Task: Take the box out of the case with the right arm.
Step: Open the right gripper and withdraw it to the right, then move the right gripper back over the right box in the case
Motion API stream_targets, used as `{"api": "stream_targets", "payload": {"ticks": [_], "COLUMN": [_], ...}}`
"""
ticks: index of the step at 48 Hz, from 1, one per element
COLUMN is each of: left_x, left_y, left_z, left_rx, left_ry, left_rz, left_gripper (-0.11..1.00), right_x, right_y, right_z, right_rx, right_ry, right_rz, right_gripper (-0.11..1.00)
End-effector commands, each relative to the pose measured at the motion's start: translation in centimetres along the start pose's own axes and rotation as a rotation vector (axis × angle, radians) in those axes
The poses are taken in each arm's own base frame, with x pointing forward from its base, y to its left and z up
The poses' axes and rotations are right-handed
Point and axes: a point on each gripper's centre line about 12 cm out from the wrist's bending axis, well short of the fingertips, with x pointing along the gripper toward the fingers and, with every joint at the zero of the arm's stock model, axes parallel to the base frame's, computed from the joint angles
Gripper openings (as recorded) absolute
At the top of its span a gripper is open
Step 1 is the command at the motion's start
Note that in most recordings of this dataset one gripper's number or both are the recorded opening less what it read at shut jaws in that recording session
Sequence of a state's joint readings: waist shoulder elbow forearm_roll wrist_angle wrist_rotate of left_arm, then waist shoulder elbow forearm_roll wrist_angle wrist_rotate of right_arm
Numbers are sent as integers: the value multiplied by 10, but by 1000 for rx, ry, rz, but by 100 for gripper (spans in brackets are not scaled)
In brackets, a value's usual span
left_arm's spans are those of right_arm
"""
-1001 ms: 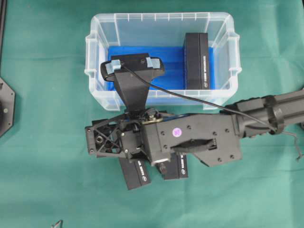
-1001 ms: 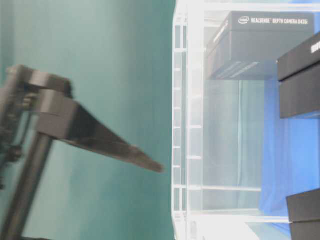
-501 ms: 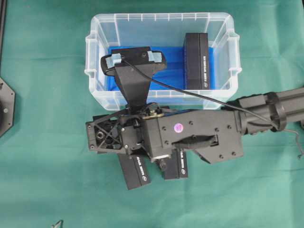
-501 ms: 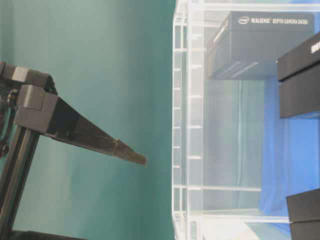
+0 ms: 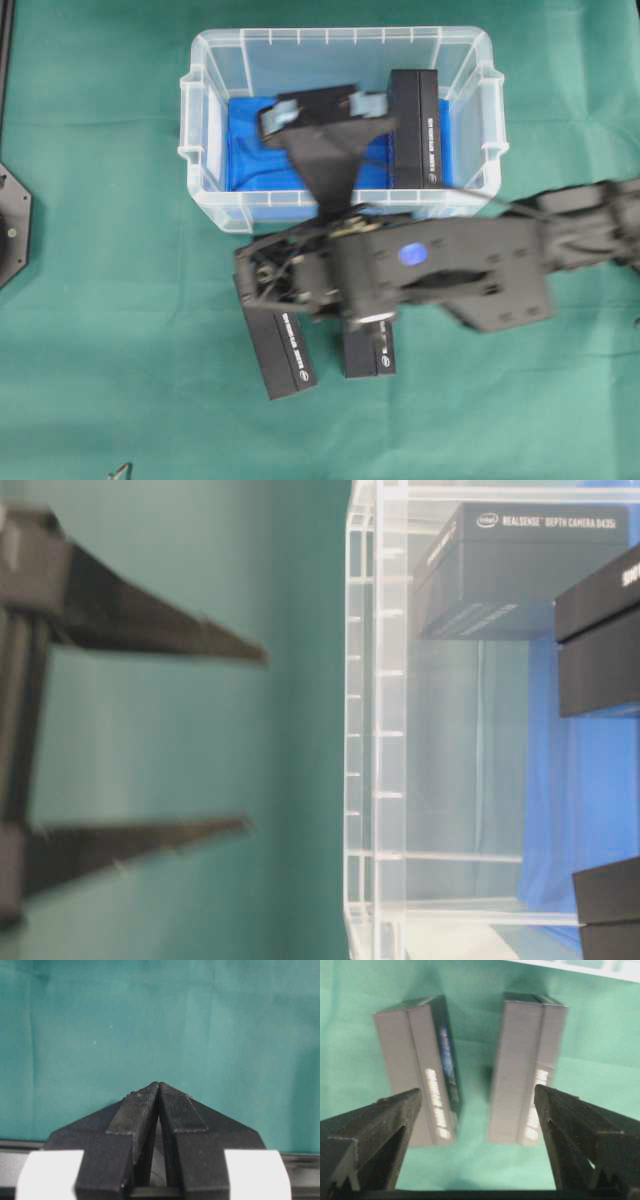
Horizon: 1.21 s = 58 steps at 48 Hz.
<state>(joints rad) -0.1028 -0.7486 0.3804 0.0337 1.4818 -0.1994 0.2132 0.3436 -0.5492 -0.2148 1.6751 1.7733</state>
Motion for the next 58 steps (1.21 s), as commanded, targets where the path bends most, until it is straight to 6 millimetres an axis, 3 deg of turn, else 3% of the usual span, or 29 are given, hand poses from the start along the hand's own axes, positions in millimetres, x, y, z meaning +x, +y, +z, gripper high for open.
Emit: {"api": "stream_targets", "payload": {"ticks": [1, 17, 28, 34, 43, 58], "left_x": [-3, -5, -5, -4, -4, -2], "left_y": [0, 1, 2, 2, 2, 1], "left_z": [3, 0, -3, -3, -4, -2], "left_rx": [-2, 6, 12, 11, 11, 13], "left_ry": [-12, -18, -19, -13, -15, -7], "left_rz": [-3, -4, 3, 5, 5, 6], "left_gripper": [0, 0, 0, 0, 0, 0], "right_x": [-32, -46, -49, -46, -40, -38], "right_y": [-24, -118, -191, -221, -238, -238], "right_z": [6, 10, 17, 22, 26, 27], "right_rx": [14, 40, 68, 67, 51, 33], "right_ry": [14, 30, 45, 49, 49, 38], "right_rz": [46, 53, 71, 74, 68, 70], "right_gripper": [89, 89, 89, 89, 89, 89]}}
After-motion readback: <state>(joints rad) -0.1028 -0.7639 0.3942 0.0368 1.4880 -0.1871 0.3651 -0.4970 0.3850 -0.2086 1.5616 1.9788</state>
